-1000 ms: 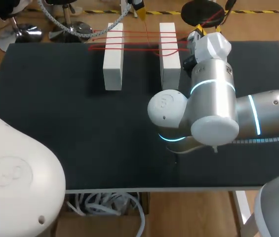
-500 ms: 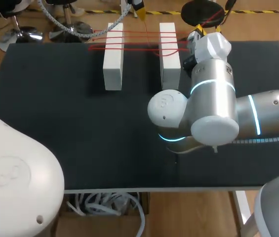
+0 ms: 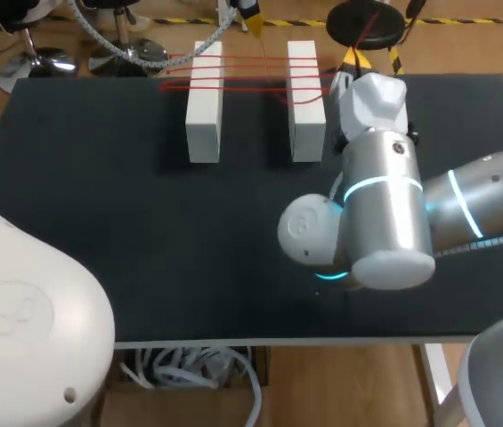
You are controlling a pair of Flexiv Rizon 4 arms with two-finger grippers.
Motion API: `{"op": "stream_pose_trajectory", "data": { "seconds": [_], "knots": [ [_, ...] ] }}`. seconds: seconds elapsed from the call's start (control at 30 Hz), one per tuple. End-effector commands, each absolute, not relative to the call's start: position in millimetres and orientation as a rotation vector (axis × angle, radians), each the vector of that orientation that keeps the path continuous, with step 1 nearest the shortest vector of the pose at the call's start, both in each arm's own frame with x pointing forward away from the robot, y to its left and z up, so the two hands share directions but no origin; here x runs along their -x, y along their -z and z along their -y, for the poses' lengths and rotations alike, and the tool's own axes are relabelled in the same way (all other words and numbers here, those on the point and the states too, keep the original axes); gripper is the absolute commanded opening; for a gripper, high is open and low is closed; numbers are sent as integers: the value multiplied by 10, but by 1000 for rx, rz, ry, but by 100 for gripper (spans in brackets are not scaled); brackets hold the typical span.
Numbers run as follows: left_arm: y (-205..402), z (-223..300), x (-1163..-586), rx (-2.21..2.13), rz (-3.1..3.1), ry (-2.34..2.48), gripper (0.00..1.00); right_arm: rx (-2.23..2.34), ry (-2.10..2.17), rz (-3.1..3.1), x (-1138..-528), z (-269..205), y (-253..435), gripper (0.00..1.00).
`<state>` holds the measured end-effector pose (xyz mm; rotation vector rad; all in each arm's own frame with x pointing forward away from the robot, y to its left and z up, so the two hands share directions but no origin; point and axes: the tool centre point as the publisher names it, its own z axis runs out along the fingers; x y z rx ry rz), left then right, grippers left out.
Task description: Grab the tape and strap the tape.
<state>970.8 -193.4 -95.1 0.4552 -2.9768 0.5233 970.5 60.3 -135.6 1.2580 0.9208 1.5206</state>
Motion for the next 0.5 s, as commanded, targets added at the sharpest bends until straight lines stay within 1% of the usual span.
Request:
{"op": "stream_pose_trajectory", "data": {
  "seconds": [0.03, 0.27, 0.5],
  "knots": [
    [944, 1937, -9709, -456, 2977, -517, 0, -1104, -1297, -1057, -9561, -794, 1391, 0],
    [944, 1937, -9709, -456, 2977, -517, 0, -1066, -1128, -1103, -9450, -992, 1282, 0],
    [944, 1937, -9709, -456, 2977, -517, 0, -1064, -1032, -1115, -9429, -1032, 1232, 0]
  ]
}}
